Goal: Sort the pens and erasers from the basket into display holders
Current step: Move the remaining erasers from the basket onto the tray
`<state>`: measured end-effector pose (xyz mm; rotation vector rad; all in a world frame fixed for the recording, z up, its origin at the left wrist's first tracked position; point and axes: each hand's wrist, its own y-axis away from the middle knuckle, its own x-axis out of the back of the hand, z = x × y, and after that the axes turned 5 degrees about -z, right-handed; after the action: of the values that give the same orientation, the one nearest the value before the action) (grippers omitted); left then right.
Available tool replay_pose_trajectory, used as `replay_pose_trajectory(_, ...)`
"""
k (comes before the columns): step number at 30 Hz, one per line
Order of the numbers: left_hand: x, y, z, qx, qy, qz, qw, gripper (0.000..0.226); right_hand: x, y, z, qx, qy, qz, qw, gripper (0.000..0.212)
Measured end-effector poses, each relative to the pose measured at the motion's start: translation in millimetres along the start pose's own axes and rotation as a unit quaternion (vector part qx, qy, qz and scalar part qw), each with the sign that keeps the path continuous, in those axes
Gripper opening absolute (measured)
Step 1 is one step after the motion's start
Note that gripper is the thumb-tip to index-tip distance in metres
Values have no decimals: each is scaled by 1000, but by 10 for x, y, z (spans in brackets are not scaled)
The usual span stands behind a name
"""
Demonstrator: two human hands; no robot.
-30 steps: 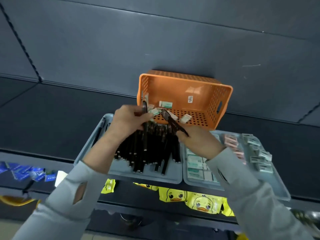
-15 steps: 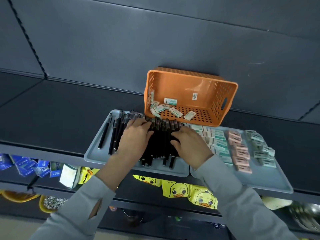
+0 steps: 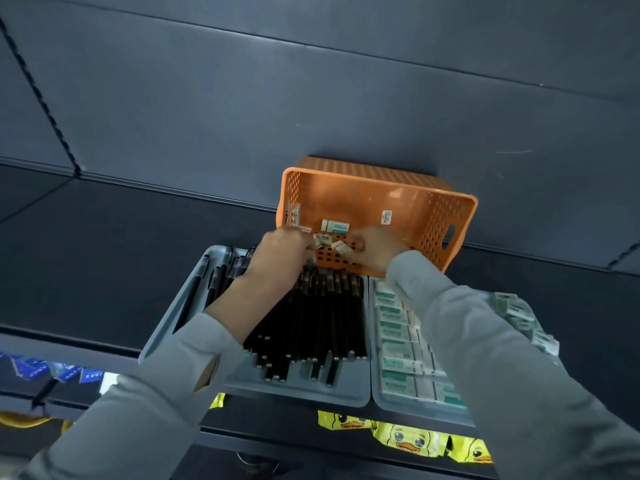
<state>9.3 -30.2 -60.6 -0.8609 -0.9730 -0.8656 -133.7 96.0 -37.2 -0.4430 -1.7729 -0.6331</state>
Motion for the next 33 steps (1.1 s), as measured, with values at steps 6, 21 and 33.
replay_pose_trajectory(6,-130,-127,-61,-25,-44,-6,999,19,82,-157,128,11,-56,24,998,38)
replay_pose_trajectory(21,-197,-464,237,43,-247,-94,963,24,184,-246,425,65,39,17,997,25)
replay_pose_trajectory(33,-169,-455,142,51,-114,-56,991,40,-121,-690,49,104,71,15,992,56)
